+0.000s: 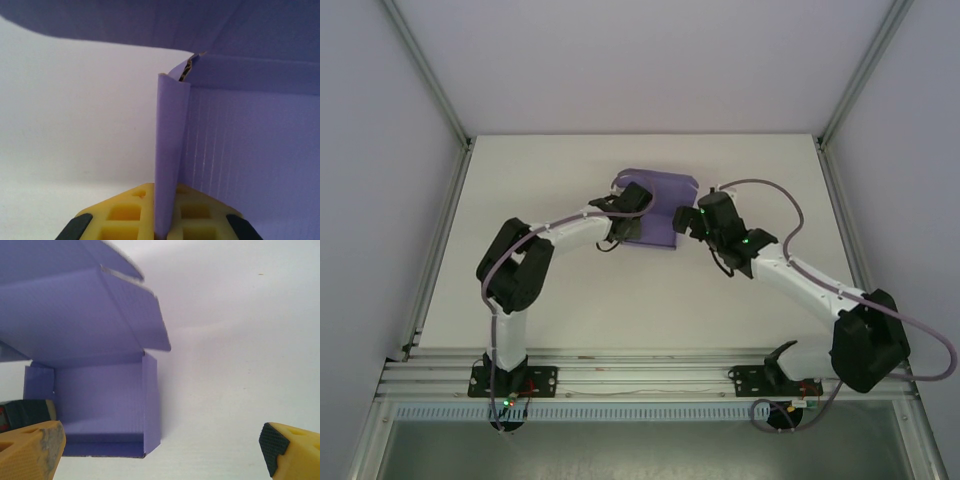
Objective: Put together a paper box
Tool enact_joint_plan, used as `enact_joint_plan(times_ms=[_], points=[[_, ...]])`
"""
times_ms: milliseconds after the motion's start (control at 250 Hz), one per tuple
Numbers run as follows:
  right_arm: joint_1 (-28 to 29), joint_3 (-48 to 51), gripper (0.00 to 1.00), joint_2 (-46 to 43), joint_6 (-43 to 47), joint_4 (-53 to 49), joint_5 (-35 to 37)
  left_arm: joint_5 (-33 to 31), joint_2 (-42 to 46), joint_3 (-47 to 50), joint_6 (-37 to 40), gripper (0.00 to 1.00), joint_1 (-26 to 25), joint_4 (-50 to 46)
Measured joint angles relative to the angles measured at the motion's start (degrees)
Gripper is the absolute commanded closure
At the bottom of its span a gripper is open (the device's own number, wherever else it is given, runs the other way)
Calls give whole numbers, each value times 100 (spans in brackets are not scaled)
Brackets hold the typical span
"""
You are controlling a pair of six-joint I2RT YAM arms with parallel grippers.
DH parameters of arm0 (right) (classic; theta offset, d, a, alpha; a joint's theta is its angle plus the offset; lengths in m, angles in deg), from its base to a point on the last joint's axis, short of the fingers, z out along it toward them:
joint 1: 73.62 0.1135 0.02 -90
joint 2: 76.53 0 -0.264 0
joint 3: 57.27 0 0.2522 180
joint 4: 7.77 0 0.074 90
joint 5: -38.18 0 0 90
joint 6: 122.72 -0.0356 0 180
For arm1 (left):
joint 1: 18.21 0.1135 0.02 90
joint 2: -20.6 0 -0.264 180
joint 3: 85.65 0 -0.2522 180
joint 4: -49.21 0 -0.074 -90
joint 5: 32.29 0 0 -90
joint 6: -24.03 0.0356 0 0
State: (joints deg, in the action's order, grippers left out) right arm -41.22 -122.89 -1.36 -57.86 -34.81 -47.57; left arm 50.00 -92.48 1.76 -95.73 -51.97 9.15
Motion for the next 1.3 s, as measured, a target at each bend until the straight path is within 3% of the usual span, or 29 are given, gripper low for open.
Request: enact_joint_plan(times_ms=[140,236,544,620,668,791,899,1155,1299], points=[[-22,17,0,-13,-57,-195,142,155,-55,59,-55,82,0,-153],[-35,22,0,-11,-63,-302,177,216,-55,59,-59,62,0,-186],[-37,-48,0,83,90,-452,170,280,37,57,-48,30,0,-332],[-50,-192,0,173,238,-498,168,275,175,57,-7,15,0,-376],[-70,-319,0,238,376,-522,149,282,310,57,133,0,2,-398],[-184,-686,0,407,951,-557,-83,409,669,35,448,0,57,-391],[-485,-1110,0,588,1751,-654,-754,763,966,-57,1176,0,304,-308],[-1266,-2944,0,1703,4315,-1582,-2474,2614,1161,-614,3272,0,1768,-179],[-1355,-4360,3,2778,5587,-2481,-2887,3185,723,-1388,4533,0,2024,-391]])
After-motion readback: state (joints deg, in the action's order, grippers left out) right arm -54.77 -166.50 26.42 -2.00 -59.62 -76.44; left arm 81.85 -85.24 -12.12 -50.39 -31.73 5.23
